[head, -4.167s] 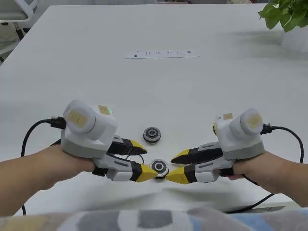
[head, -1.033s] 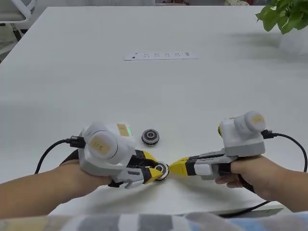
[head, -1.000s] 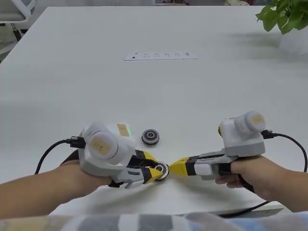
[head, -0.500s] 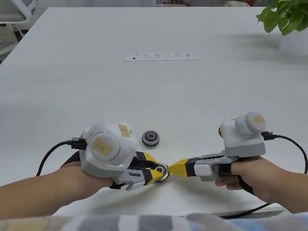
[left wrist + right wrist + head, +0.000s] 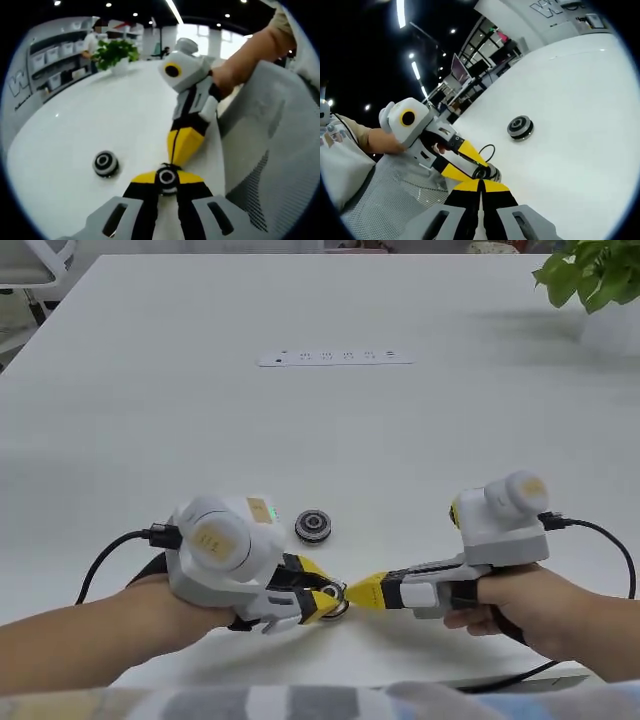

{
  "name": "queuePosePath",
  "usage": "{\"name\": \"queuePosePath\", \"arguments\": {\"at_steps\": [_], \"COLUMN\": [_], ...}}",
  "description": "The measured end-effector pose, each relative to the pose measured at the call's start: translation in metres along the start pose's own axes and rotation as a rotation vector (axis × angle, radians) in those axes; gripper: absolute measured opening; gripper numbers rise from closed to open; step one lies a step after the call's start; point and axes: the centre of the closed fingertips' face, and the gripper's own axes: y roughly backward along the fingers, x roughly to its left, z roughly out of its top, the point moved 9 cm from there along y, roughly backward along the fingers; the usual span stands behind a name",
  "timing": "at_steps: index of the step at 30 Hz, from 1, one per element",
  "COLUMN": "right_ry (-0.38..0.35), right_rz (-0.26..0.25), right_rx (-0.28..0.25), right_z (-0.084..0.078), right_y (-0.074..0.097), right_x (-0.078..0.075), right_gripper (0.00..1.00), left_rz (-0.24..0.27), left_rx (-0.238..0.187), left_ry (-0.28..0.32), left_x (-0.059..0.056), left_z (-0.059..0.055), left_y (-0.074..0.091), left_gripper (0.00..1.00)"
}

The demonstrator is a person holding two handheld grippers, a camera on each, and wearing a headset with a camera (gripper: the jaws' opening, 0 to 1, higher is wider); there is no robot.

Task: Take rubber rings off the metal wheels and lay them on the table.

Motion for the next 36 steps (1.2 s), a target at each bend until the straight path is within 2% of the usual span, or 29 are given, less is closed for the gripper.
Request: {"name": "queuePosePath", "arguments": {"at_steps": [23, 36], "right_ry": [-0.050, -0.062], "right_rz": [0.028, 0.046], "right_rx": [-0.026, -0.044], "right_z": [0.0005, 0.0011], "right_y": [0.0024, 0.0015], "right_x": [-0.0092, -0.0063], "right_gripper": [0.00, 0.00], "left_rz": [0.007, 0.017], "left_rx": [-0.001, -0.010], "left_ry": [-0.010, -0.015], "left_x": [-0.0003, -0.0024], "left_z": [-0.0003, 0.0013], "left_y": [-0.0002, -0.0023], "left_gripper": [0.13, 0.13]}}
